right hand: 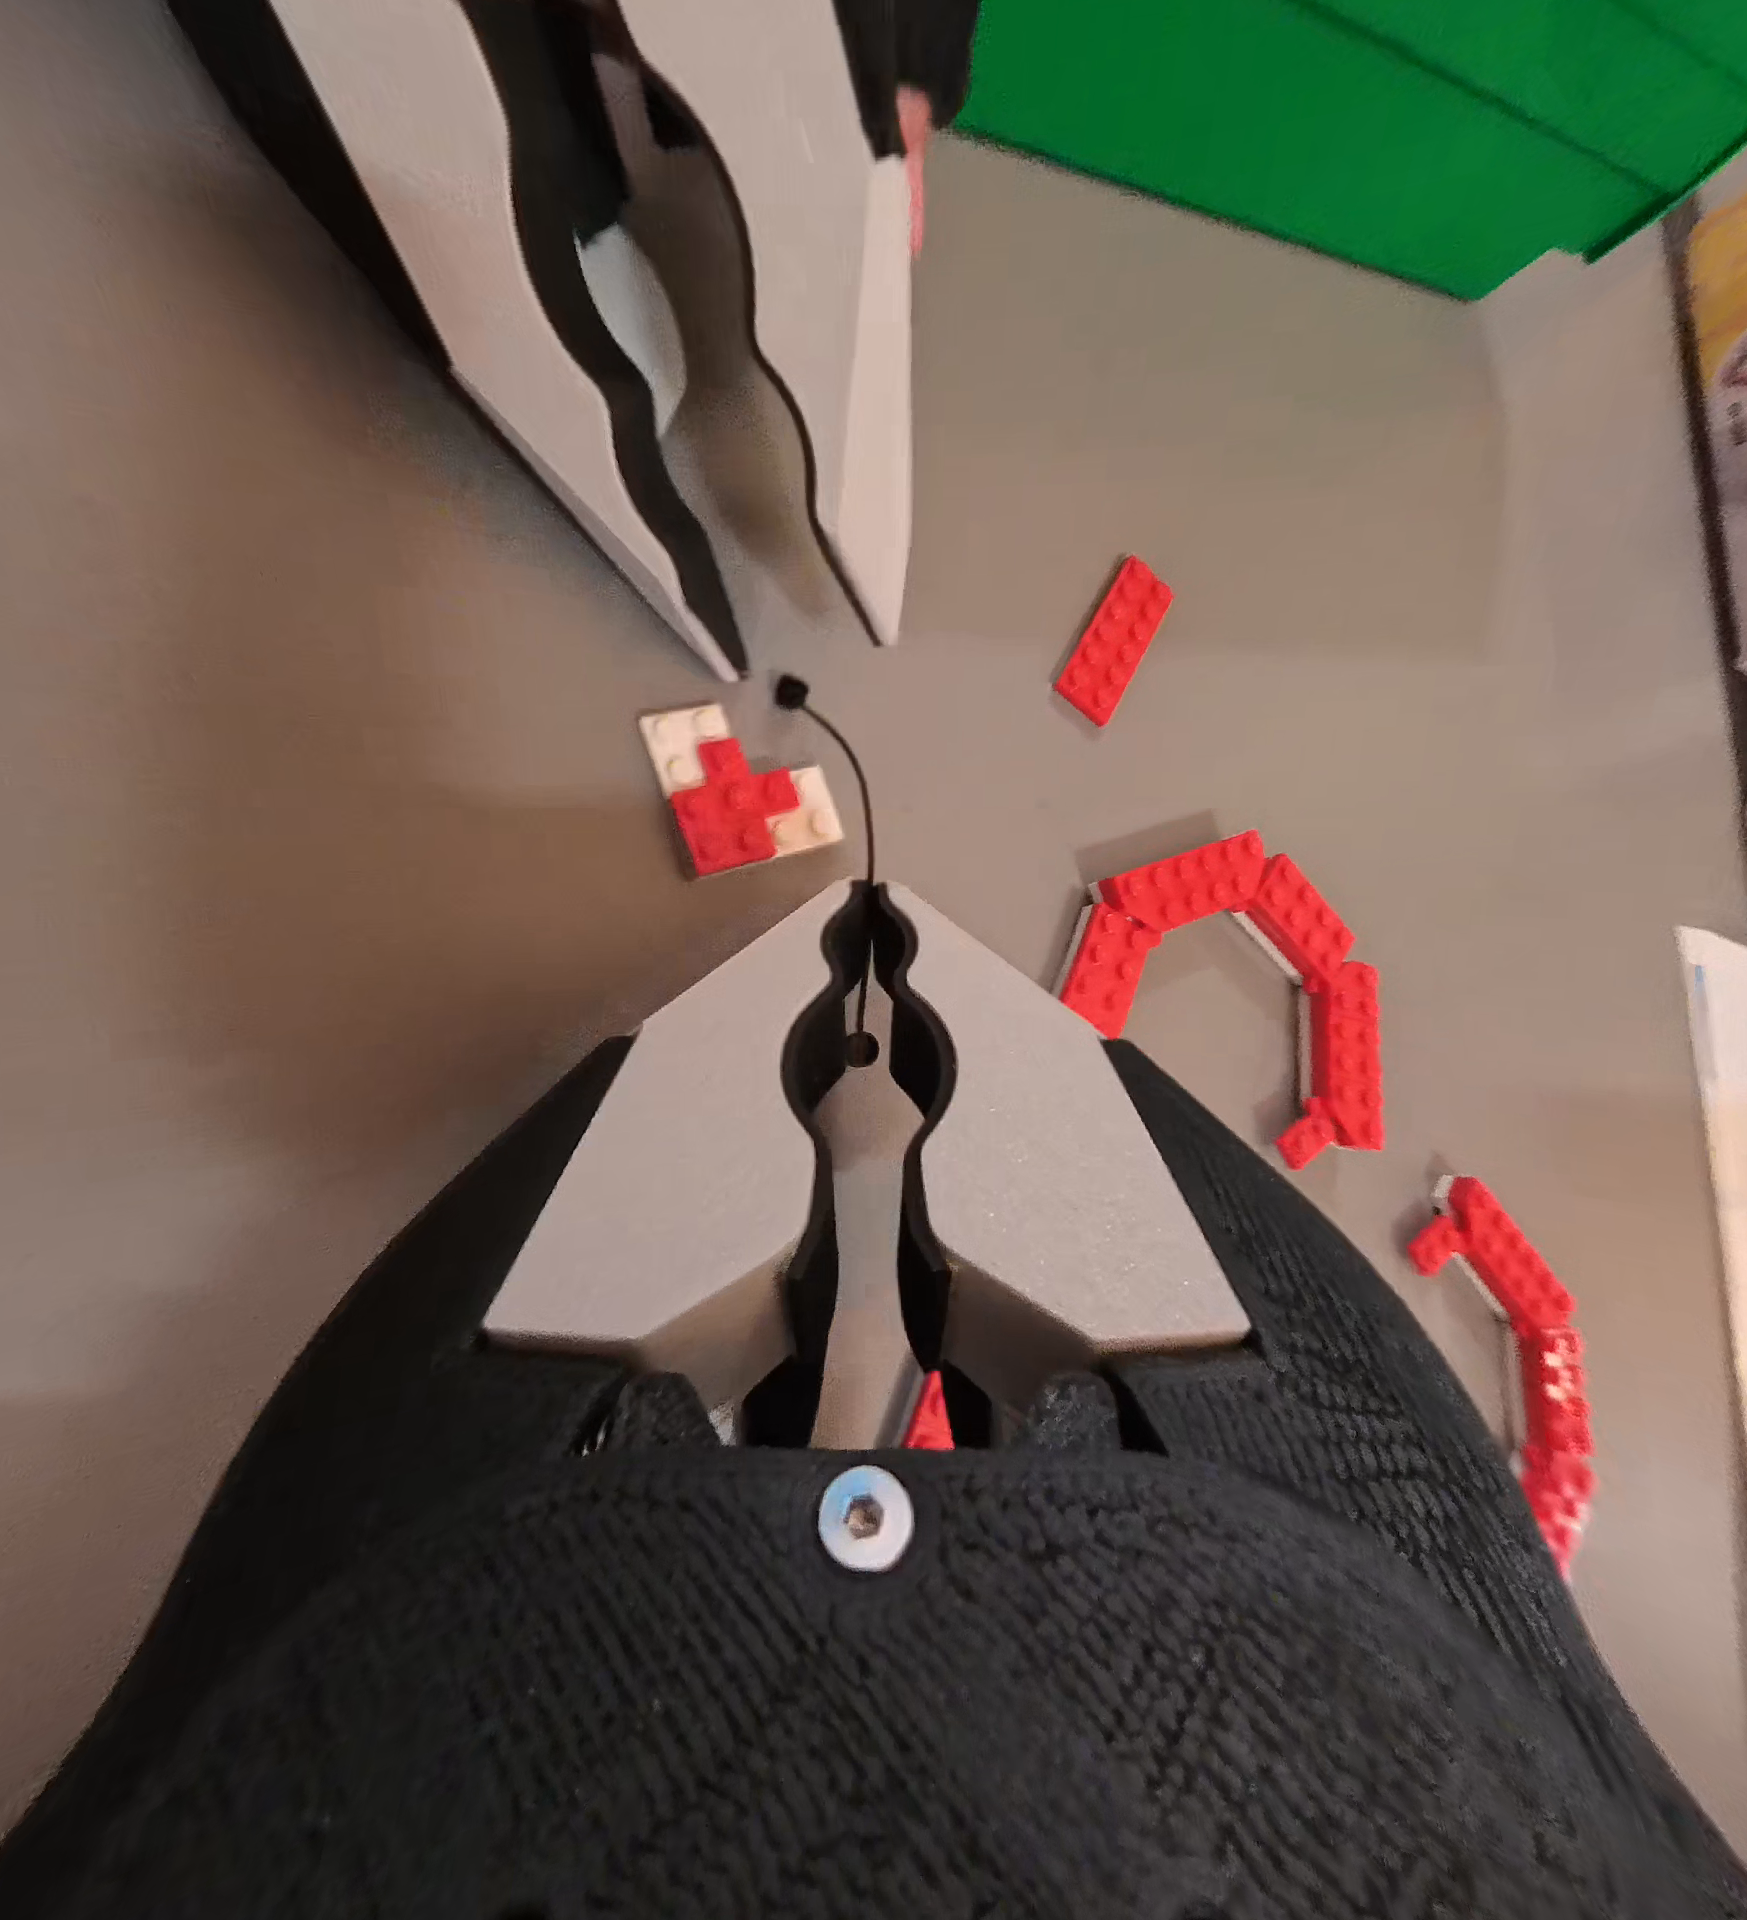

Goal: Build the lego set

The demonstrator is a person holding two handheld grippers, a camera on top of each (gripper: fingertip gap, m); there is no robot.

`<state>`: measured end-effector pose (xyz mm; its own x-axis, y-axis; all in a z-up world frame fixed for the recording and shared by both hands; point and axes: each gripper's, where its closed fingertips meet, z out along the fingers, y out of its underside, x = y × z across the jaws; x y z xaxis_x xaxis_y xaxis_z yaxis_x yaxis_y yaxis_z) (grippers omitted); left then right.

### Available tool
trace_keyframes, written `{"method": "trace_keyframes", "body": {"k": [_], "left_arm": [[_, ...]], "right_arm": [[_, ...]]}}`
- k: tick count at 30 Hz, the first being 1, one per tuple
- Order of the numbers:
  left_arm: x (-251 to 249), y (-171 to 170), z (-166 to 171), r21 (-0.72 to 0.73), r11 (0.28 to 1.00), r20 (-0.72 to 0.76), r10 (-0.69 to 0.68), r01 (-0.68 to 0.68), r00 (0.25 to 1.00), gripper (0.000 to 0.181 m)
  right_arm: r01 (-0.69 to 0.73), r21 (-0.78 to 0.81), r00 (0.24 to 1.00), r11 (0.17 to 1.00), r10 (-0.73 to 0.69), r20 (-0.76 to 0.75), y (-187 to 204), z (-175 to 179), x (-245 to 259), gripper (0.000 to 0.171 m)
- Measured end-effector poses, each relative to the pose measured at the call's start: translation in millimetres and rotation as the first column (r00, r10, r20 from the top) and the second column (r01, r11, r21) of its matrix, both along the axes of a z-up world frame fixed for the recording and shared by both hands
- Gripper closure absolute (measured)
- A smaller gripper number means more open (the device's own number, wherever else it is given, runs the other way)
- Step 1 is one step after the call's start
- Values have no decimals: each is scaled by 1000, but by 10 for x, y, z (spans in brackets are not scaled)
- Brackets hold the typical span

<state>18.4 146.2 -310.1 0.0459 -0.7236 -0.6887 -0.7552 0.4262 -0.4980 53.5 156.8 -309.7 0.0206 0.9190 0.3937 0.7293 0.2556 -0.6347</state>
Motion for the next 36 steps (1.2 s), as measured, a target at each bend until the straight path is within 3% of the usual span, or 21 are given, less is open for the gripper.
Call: {"method": "trace_keyframes", "body": {"k": [1,6,11,19,26,31,32,34,36], "left_arm": [[-26,-8,-2,-48,999,17,11,-10,1000,155],[-96,-3,38,-261,964,155,100,-57,983,136],[-38,19,277,-165,984,291,119,-73,949,130],[73,-68,552,122,991,303,15,-54,953,168],[106,-48,653,143,985,350,44,-99,936,177],[180,-116,636,-145,989,466,106,-43,878,177],[195,-138,655,-226,974,506,127,-11,853,177],[219,-172,686,-418,906,568,202,68,798,177],[238,-217,709,-601,780,592,287,175,753,177]], "right_arm": [[2,24,1000,1000,-1,-21,19,51,-5,171],[-2,132,990,991,21,-142,55,353,-55,171],[10,118,967,993,21,-255,28,587,-92,171],[-4,-8,927,1000,1,-376,-29,787,-104,171],[-8,-66,918,998,-19,-396,-57,817,-101,171],[24,-35,915,999,-36,-401,-13,842,-49,171],[30,-1,913,1000,-28,-407,-2,869,-33,159],[29,60,913,998,-2,-409,-9,925,-5,145],[-41,119,910,992,86,-405,-124,975,-22,143]]}}
